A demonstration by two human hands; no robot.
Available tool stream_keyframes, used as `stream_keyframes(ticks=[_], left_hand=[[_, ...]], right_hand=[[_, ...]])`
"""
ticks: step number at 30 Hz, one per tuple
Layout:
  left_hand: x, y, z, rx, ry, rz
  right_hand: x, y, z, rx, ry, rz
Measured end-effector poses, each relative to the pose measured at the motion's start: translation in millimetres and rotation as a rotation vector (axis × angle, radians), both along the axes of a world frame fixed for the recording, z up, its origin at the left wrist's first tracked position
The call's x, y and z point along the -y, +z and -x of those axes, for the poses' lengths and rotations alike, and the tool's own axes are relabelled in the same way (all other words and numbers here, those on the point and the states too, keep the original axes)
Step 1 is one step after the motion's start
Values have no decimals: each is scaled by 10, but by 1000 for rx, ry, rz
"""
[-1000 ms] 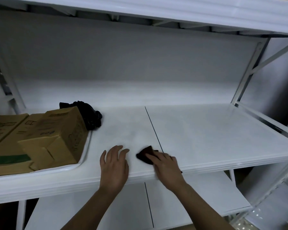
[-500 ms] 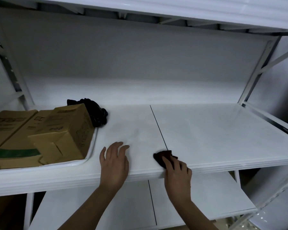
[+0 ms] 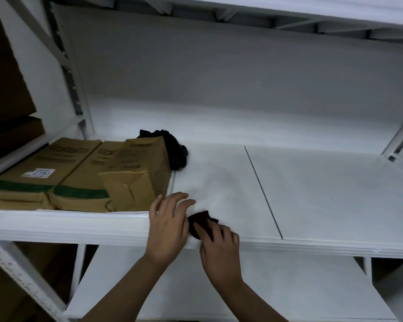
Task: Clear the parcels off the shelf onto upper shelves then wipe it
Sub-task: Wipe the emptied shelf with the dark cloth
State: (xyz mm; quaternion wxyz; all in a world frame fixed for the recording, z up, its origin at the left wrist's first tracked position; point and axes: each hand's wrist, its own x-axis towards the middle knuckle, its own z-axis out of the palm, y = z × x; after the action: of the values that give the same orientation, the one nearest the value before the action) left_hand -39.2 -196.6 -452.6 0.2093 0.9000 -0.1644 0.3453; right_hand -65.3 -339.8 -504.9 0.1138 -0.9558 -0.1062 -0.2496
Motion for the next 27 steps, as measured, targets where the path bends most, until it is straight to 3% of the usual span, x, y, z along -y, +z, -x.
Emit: stream_keyframes(ticks=[10, 16, 27], left_hand=[[-423, 42, 44, 52, 48, 65], [-425, 0, 51, 52, 29, 78], [-134, -108, 4, 28, -60, 64]], right_hand=[[-529, 204, -211, -91, 179, -32], [-463, 67, -99, 13, 319, -7], [21, 72, -85, 95, 250, 135]])
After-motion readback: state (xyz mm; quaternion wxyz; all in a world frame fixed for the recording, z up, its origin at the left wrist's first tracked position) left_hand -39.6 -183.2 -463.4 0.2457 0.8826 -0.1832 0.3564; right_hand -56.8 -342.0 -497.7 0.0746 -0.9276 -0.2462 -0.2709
